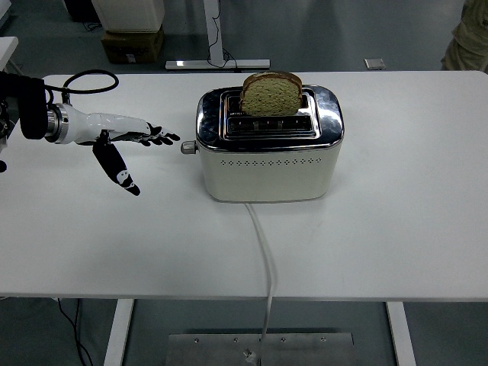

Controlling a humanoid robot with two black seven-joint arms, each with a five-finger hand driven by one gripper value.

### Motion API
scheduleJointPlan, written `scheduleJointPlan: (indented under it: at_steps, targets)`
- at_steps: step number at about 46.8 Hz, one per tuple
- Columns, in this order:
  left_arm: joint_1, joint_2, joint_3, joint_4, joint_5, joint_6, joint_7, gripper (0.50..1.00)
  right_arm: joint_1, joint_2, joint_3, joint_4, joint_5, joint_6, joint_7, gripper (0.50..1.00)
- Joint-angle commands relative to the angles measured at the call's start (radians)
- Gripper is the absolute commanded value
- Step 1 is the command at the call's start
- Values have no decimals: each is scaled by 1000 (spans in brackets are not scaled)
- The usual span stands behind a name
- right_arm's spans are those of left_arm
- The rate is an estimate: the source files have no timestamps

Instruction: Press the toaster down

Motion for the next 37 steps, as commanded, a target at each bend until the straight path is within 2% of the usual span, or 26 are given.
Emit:
scheduleJointPlan:
  at_steps: [1,18,37]
  targets:
    - [0,0,0,1,0,0,0,1000,0,0,0,0,0,-2,0,998]
    - [2,-43,0,28,0,0,0,1000,0,0,0,0,0,0,0,1000]
    - [14,-44,1,29,0,0,0,1000,0,0,0,0,0,-2,0,1000]
